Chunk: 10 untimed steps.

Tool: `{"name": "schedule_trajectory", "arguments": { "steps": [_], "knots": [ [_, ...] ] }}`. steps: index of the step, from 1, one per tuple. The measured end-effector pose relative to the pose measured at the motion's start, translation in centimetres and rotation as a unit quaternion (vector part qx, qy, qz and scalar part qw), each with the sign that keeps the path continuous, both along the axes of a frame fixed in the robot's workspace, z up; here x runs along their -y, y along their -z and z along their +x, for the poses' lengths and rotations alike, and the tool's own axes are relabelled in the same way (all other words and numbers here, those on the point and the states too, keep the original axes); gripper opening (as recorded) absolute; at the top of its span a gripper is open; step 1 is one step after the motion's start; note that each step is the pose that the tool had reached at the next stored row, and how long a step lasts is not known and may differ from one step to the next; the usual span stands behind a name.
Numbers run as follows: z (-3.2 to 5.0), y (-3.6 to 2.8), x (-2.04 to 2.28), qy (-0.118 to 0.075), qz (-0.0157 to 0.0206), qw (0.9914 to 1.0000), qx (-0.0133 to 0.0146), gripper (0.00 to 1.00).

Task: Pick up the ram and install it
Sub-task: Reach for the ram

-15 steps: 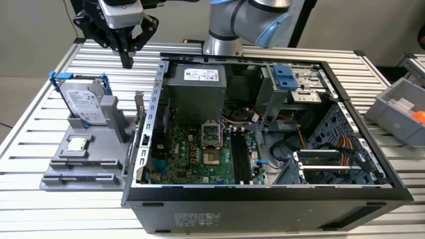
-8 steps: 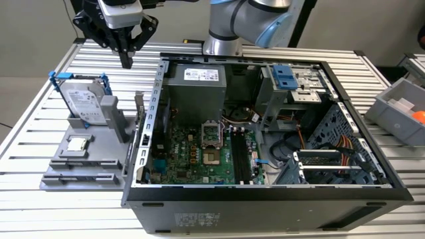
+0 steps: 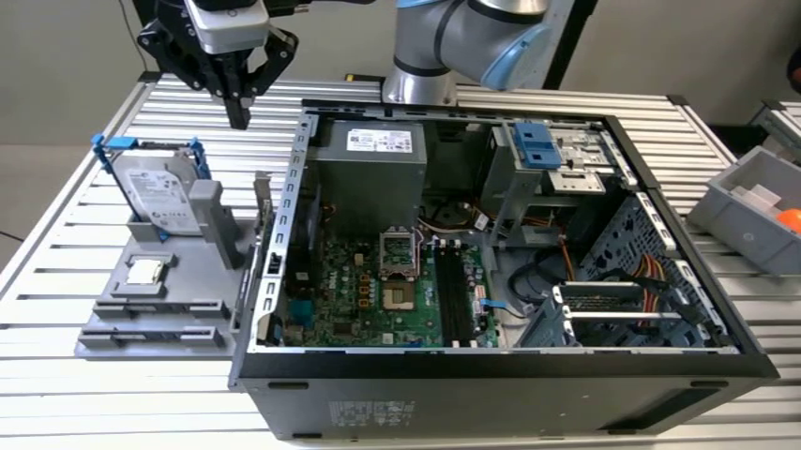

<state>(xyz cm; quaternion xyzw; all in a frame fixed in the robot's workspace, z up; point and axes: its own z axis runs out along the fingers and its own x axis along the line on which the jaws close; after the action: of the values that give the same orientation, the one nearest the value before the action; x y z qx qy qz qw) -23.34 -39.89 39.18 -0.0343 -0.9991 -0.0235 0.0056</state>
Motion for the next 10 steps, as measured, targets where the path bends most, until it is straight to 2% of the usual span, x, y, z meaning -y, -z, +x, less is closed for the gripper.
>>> {"name": "schedule_trajectory", "arguments": {
  "steps": [10],
  "knots": [
    [-0.02,0.00,0.00,0.000,0.0000,1.00000,-0.0002,0.00]
  ]
}}
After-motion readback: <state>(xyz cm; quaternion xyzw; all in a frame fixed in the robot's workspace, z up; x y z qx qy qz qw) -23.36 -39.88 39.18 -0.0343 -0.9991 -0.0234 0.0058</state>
